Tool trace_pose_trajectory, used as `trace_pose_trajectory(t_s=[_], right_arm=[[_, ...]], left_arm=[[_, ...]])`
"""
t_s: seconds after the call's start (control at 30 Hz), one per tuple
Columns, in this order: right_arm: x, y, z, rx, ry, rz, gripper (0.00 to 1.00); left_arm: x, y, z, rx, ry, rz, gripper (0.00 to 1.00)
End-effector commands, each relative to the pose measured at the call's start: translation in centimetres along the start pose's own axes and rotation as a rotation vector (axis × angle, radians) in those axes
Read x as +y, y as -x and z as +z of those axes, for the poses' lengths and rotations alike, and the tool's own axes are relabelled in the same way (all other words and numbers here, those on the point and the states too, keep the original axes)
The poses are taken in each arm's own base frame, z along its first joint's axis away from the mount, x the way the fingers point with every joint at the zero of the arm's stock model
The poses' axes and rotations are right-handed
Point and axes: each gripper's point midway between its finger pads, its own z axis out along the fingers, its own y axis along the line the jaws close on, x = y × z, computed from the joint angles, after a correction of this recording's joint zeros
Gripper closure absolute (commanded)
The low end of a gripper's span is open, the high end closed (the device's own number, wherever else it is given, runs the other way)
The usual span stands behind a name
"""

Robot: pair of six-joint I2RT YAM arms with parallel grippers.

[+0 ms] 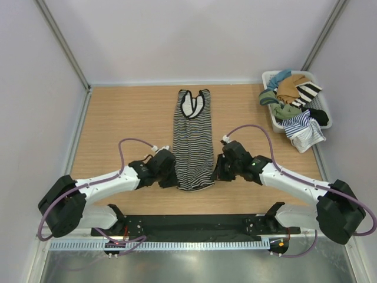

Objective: Fold and stack the tank tops
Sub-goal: Fold the tank top

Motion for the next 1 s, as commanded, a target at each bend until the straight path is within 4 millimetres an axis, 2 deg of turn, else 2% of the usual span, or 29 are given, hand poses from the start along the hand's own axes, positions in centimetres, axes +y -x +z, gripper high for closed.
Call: trace_pose_trajectory(t_s=[0.0,0.13,0.23,0.27,0.3,0.33,0.4,0.43,0.47,0.5,0.53,0.73,0.77,0.8,0.83,0.87,0.97], right_arm=[[1.9,2.6,-0.7,-0.055,0.010,-0.038,0.99],[3.1,5.3,-1.1,-0.097,-0.004,-0.060,0.99],[3.2,7.3,-1.2,-0.117,-0.023,-0.072,0.99],[3.2,7.8,-1.4,-0.123,-0.026,-0.082,0.99],[3.6,9.0,-1.8,-0.141,-0.021,-0.082,0.99],[3.2,9.8,-1.8,-0.146,-0.031,-0.073,0.99],[3.7,11.7,-2.5,-0.171,-0.023,-0.081,0.99],[3.6,12.1,-2.3,-0.166,-0.030,-0.081,0.99],[3.1,13.0,-2.3,-0.175,-0.040,-0.071,0.99],[3.7,13.9,-2.6,-0.180,-0.030,-0.078,0.99],[3.2,14.2,-1.8,-0.166,-0.045,-0.083,0.99],[2.1,18.3,-1.1,-0.189,-0.068,-0.069,0.99],[1.7,18.4,-0.4,-0.171,-0.083,-0.068,0.99],[2.1,19.7,-0.7,-0.194,-0.081,-0.071,0.99],[2.0,20.2,-0.5,-0.194,-0.091,-0.073,0.99],[1.8,20.5,-0.1,-0.188,-0.099,-0.077,0.99],[1.7,21.8,1.0,-0.173,-0.115,-0.076,0.99]], left_arm=[[-1.4,2.0,-0.5,-0.040,0.011,0.042,1.00],[-3.0,4.3,-1.3,-0.069,-0.002,0.053,1.00],[-3.3,6.4,-2.0,-0.095,-0.002,0.057,1.00],[-3.8,7.9,-2.5,-0.123,-0.012,0.042,1.00],[-3.9,8.6,-2.6,-0.129,-0.011,0.043,1.00],[-4.6,9.8,-3.2,-0.147,-0.025,0.051,1.00],[-4.3,11.4,-3.1,-0.158,-0.009,0.040,1.00],[-4.9,12.3,-3.4,-0.165,-0.022,0.039,1.00],[-4.8,12.9,-3.4,-0.155,-0.025,0.040,1.00],[-4.7,13.4,-3.3,-0.156,-0.023,0.037,1.00],[-4.9,14.1,-3.0,-0.158,-0.021,0.033,1.00],[-4.4,18.2,-2.0,-0.186,-0.041,-0.022,1.00],[-3.9,18.8,-1.4,-0.181,-0.030,-0.038,1.00],[-3.9,19.3,-1.2,-0.183,-0.033,-0.040,1.00],[-4.6,20.1,-1.3,-0.189,-0.051,-0.037,1.00],[-4.3,20.4,-0.3,-0.174,-0.039,-0.040,1.00],[-5.1,22.1,-0.1,-0.188,-0.043,-0.030,1.00]])
